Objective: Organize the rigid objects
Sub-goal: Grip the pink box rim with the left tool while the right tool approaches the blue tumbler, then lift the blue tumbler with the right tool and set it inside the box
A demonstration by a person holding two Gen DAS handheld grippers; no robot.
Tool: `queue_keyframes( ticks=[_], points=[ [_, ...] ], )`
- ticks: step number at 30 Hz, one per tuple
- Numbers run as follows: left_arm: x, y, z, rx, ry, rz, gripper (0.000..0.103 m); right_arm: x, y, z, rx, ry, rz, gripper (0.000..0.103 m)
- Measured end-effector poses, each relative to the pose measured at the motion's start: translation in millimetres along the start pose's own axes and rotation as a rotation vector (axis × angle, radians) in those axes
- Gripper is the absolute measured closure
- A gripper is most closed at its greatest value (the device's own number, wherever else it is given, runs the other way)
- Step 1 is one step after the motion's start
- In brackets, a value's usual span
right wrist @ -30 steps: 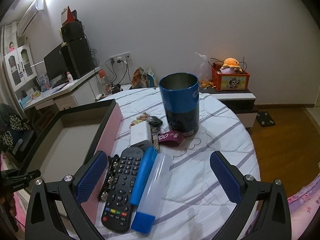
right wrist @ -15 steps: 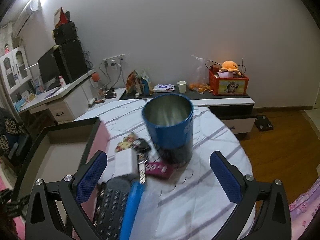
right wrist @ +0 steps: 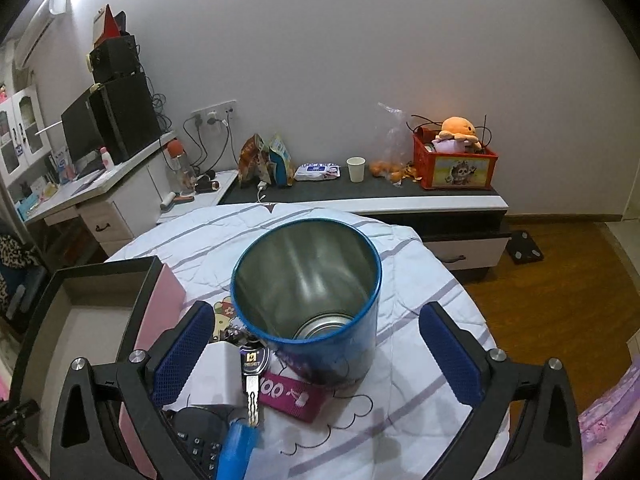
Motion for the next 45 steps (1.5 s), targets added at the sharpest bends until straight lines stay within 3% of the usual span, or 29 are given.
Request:
queue_keyframes(
  ticks=[3,4,5,7,15,24,28,34,40,45],
  points=[
    [-0.2,0.2,-0.3,0.006,0.002,0.007,0.097,-0.1,1.9,5.1,-0.003,-0.015,-0.005,0.015],
    [-0.4,0.9,-0.2,0.007,0.002,0.008,0.097,-0.4,2.7,7.0,-0.005,-0.021,-0.009,0.025],
    [-0.1,1.1,-0.2,0.009,0.003,0.007,0.097,-0.8,2.8,9.0,0.002,-0.03,-0.012,0.029],
    [-0.5,1.2,0.1,0.01,0.002,0.011,0.097,-1.5,3.2,11.4,-0.007,-0.039,-0.02,0.033],
    [-2.3,3.6,1.4,0.009,0.001,0.01,0.097,-1.6,-2.3,6.1,-0.016,-0.03,-0.065,0.034],
    [-2.0,0.3,0.6,0.013,0.002,0.008,0.097,21.5,-41.1,-42.9,-0.044,0.088,-0.164,0.034],
    [-1.9,-0.2,1.3,0.017,0.002,0.003,0.097,31.1,-97.5,-67.5,0.065,0.118,-0.25,0.034],
    [-4.2,-2.1,0.4,0.007,0.001,-0.014,0.097,10.4,-182.2,-62.6,0.283,0.053,-0.345,0.033],
    [-4.8,-3.1,0.2,0.003,0.003,-0.022,0.097,-20.2,-246.2,-35.2,0.403,-0.04,-0.403,0.033],
    [-4.6,-2.7,-0.2,-0.002,0.003,-0.028,0.097,-36.0,-273.3,-17.1,0.427,-0.076,-0.429,0.033]
  ],
)
Point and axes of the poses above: each gripper's, at about its wrist camera, not at the fingertips, and z roughly the way its jaws point, y to its right, x to its top, the point moved 6 cm from there along z, roughly the way its jaws point, and after that the axes turned 4 degrees about x, right-handed, at the moved point
